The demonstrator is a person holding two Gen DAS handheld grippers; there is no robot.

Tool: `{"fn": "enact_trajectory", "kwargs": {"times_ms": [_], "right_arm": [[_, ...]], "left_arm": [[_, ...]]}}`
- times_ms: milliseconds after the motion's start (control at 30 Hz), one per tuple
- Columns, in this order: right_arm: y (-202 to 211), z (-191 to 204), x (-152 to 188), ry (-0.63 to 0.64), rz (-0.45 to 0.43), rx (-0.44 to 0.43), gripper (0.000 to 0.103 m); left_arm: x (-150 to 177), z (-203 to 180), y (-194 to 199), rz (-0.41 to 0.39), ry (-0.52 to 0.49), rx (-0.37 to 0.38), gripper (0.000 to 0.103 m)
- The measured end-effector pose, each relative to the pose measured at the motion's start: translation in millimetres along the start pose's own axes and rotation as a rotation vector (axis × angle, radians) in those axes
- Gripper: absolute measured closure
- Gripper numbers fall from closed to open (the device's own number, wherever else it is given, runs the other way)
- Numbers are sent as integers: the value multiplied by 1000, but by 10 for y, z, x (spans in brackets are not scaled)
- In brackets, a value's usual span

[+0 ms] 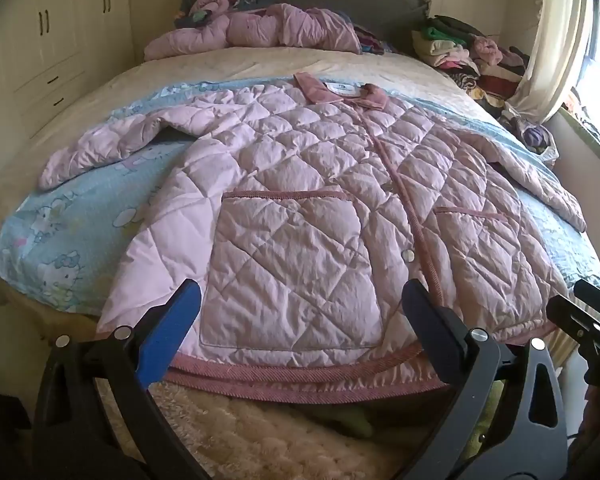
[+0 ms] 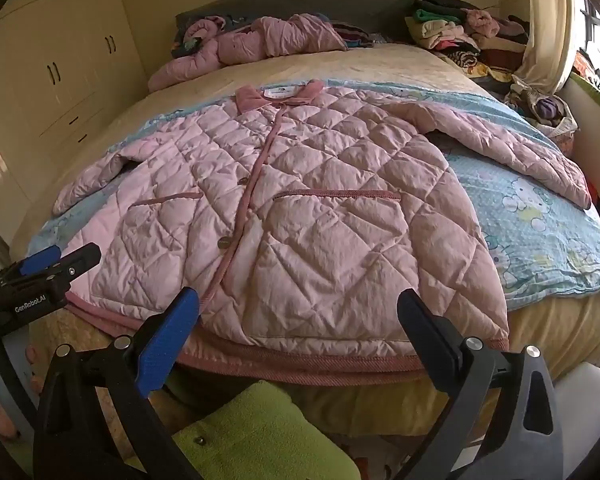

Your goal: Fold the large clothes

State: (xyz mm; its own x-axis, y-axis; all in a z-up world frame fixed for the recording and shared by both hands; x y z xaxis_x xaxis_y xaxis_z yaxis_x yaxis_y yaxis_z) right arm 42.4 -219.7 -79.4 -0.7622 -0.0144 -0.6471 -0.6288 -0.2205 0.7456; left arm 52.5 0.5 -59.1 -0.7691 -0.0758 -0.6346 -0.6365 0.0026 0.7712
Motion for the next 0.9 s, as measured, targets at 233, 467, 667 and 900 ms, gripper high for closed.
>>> {"fn": "enact_trajectory", "kwargs": {"times_ms": [233,467,667,900], "right_arm": [[9,-64,-44,7,4,-7,4],[24,-65,-44,13,-6,0,4],[25,-59,-42,15,-7,1,4],[33,-54,-40,15,-7,0,4]], "left_arm": [[-32,-11,48,-3,1,1,9],[-68,-27,71,-5,2,1,9],[-61,-26,67,-8,1,2,9],[-63,-26,73,-9,0,1,9]]}}
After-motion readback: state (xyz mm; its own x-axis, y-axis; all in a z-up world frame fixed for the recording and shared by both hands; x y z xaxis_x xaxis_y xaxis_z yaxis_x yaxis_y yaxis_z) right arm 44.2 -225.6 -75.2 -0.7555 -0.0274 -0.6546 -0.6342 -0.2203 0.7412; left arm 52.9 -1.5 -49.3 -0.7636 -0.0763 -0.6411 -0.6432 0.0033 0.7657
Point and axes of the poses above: each gripper's, at about its wrist camera, not at the fingertips, and y roughly against the way its jaws point, z to its left, x to its underside, the point moved 8 cm from there along -y, roughly the way its jaws point, and after that the axes turned 3 degrees about z, right-handed, at the moved point
